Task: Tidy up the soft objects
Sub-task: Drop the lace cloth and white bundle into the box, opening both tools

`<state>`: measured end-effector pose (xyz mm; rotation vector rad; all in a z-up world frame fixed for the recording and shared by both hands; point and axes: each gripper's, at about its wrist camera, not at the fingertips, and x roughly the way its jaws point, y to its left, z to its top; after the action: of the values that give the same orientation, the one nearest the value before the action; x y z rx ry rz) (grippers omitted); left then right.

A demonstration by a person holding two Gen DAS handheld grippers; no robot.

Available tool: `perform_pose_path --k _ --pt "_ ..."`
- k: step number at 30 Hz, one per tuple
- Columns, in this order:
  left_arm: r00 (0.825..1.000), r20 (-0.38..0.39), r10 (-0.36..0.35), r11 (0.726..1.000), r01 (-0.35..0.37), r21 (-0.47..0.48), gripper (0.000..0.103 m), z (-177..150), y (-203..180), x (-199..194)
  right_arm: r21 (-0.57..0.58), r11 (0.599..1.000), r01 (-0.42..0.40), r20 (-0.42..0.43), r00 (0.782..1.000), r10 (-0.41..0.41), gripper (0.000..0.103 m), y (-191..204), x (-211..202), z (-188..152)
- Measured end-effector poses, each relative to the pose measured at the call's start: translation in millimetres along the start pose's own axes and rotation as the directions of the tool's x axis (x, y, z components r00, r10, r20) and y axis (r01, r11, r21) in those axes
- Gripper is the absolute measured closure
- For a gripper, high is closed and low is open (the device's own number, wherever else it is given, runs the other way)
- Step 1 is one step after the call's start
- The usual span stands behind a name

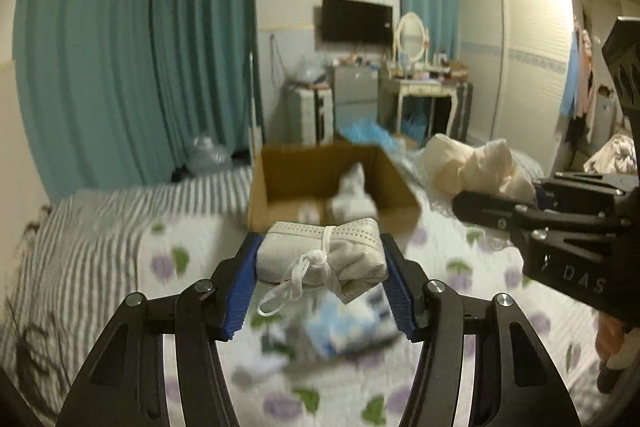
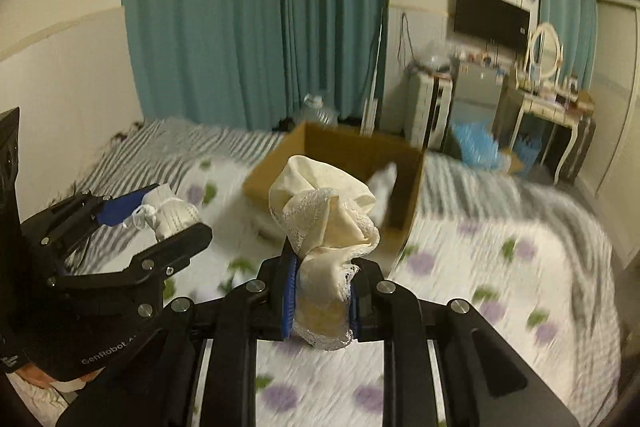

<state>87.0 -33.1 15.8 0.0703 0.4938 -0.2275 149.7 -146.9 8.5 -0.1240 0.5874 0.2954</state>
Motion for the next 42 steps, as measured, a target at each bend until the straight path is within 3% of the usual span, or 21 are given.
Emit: perform_pose_path --k 6,9,16,17,18,20,21,22,26,31,35,37,42 --pt "1.0 0.011 0.026 0.999 -0.026 0.048 0.045 51.7 2.1 49.4 -0.006 0.999 0.037 0.008 0.999 -0.037 0.084 -29.1 42.5 58.6" --pt "0.999 -0.012 0.029 0.998 -0.029 0.061 0.045 69.2 5.5 94.8 0.02 0.999 0.034 -0.016 0.999 -0.033 0.084 -44.3 79.5 76.0" --pt "0.996 -0.078 0.039 0.998 -0.036 0.041 0.044 64.7 16.4 185.7 0.091 0.996 0.013 -0.1 0.995 -0.004 0.084 -77.4 171.7 77.8" --pt "0.996 -0.087 0.037 0.999 -0.035 0.035 0.041 62.1 18.0 193.1 0.098 0.995 0.01 -0.107 0.994 0.001 0.084 -80.7 183.8 74.3" --pt "0.995 -0.093 0.042 0.999 -0.04 0.032 0.03 59.8 18.3 198.0 0.104 0.995 0.004 -0.111 0.994 0.007 0.083 -82.5 190.8 72.4" --pt "0.993 -0.084 0.083 0.996 -0.08 0.039 0.017 56.6 19.8 208.4 0.123 0.992 -0.01 -0.119 0.993 0.025 0.063 -90.2 204.4 67.3" --pt "0.992 -0.076 0.101 0.994 -0.098 0.043 0.016 54.5 20.0 210.1 0.13 0.992 -0.005 -0.117 0.993 0.02 0.036 -92.2 206.9 65.4" --pt "0.99 -0.061 0.128 0.991 -0.125 0.045 0.016 53.4 21.8 209.7 0.137 0.991 0.003 -0.108 0.994 0.012 0.024 -94.1 206.3 61.8" --pt "0.987 -0.055 0.148 0.989 -0.147 0.031 0.016 53.9 27.0 203.6 0.144 0.989 0.027 -0.078 0.997 -0.016 0.024 -99.8 197.1 61.0" --pt "0.983 -0.014 0.182 0.983 -0.181 0.013 0.016 64.7 28.0 166.2 0.123 0.992 0.039 -0.023 0.999 -0.036 0.02 -93.8 146.9 76.8" --pt "0.985 0.029 0.171 0.985 -0.171 -0.014 0.015 78.9 27.6 115.4 0.092 0.995 0.047 0.039 0.998 -0.051 0.014 -79.7 77.3 96.3" --pt "0.981 0.078 0.177 0.984 -0.175 -0.023 0.008 88.1 27.6 78.3 0.074 0.995 0.066 0.076 0.995 -0.071 0.008 -71.3 44.7 102.9" --pt "0.967 0.172 0.186 0.982 -0.179 -0.059 0.007 106.7 28.5 1.1 0.025 0.993 0.118 0.166 0.979 -0.121 0.002 -40.8 -47.5 113.5"
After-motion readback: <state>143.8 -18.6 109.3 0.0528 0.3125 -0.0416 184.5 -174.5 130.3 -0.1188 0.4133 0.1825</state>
